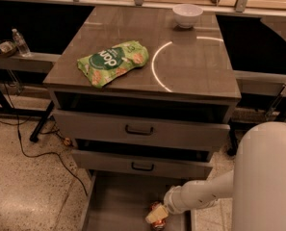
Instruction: Pick coke can from bottom drawer and place on counter
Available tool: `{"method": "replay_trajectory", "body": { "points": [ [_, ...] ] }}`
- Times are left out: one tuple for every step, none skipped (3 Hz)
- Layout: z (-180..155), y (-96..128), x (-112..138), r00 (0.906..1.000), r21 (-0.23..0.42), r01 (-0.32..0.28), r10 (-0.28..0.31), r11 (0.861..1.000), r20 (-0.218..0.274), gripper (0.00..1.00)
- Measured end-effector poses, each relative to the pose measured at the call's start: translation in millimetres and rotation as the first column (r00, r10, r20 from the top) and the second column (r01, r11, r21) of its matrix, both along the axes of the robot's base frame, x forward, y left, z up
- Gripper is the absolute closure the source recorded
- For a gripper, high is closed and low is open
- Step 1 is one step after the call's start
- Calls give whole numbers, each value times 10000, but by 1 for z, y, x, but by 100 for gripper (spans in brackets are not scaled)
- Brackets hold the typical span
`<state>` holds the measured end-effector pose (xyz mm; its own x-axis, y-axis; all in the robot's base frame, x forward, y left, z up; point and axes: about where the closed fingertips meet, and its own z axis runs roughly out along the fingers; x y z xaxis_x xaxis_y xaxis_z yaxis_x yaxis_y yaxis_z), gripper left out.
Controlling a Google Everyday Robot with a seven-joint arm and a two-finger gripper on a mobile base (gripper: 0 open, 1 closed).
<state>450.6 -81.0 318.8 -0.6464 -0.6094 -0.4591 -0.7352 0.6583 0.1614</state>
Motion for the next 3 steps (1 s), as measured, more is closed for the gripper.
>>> {"method": "replay_trajectory", "body": {
  "points": [
    [-30, 1, -1, 9988, 323, 473, -469, 9984, -111, 0],
    [-64, -2, -4, 9954, 733, 955, -945, 9927, -174, 0],
    [-92, -6, -8, 9905, 1185, 1377, -1364, 9834, -191, 0]
  ]
}}
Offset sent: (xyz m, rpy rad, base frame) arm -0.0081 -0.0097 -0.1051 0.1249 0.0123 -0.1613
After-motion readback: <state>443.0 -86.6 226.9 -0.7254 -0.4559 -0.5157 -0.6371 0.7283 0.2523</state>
